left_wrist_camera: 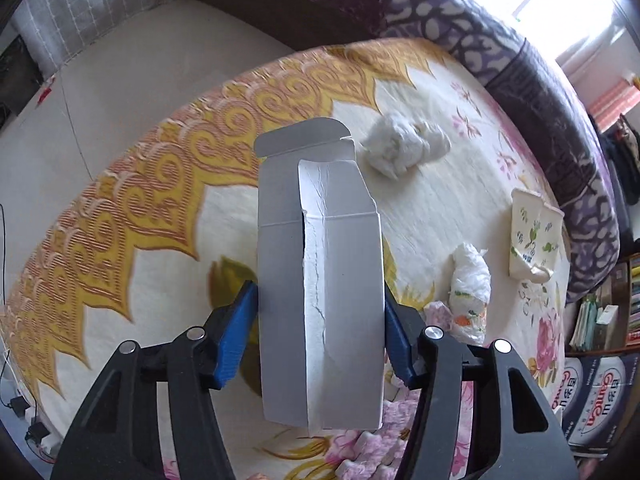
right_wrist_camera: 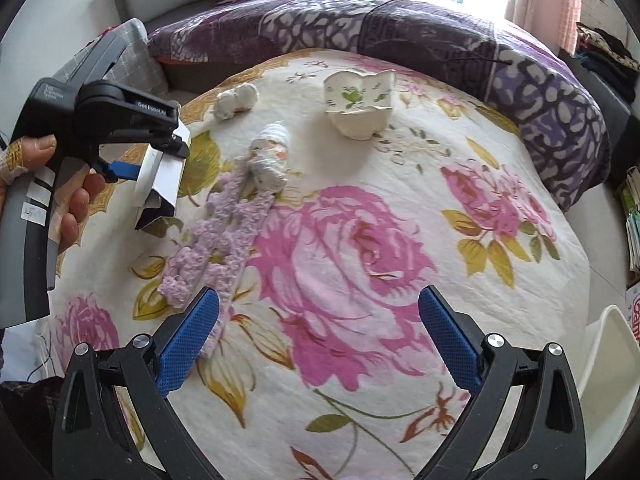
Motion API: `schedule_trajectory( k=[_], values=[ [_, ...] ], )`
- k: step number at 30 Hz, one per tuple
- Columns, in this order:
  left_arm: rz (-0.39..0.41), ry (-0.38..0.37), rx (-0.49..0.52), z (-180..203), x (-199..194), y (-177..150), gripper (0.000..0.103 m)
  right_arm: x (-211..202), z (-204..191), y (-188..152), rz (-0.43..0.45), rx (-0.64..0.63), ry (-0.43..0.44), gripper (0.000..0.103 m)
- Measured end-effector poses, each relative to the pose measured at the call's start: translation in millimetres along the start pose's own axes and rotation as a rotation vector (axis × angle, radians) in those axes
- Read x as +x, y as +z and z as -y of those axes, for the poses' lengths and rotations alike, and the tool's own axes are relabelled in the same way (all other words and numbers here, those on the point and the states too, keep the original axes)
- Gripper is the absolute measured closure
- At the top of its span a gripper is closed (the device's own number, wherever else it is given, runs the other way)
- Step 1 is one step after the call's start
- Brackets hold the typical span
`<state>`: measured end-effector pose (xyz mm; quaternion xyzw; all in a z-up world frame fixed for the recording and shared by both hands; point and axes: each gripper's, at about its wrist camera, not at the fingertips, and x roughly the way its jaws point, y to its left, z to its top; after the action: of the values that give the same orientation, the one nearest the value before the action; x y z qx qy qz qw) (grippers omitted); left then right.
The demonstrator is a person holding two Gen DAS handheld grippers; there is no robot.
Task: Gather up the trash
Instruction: 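Grasp the pink crocheted strip with the right tool while the left holds the box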
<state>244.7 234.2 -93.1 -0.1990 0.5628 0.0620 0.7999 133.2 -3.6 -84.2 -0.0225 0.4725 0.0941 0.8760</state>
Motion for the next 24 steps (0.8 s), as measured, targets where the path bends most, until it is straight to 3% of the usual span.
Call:
schedule_trajectory(
  k=[4, 11, 13, 14, 16, 18, 24],
  values=[
    [0.076, 0.015, 0.014, -8, -28, 8, 0.045, 17, -27, 4, -0.031, 0.031, 0.030, 0.007],
    [0.133, -0.046, 0.052, -11, -64, 11, 0.044, 37, -53, -6, -0.075, -0.014, 0.028, 0.011],
    [0.134, -0.054, 0.061, -8, -65, 10, 0.044, 40, -57, -11, -0.082, -0.028, 0.027, 0.028],
    [0.137, -0.053, 0.067, -7, -66, 9, 0.044, 40, -56, -12, -0.074, -0.026, 0.042, 0.032],
    [0.143, -0.044, 0.078, -6, -66, 8, 0.044, 38, -55, -13, -0.059, -0.022, 0.055, 0.074],
    [0.145, -0.041, 0.078, -5, -66, 7, 0.044, 38, -51, -11, -0.072, -0.011, 0.075, 0.079],
    [0.180, -0.040, 0.076, -3, -73, 6, 0.045, 27, -33, -5, -0.048, 0.058, 0.102, 0.081]
  ],
)
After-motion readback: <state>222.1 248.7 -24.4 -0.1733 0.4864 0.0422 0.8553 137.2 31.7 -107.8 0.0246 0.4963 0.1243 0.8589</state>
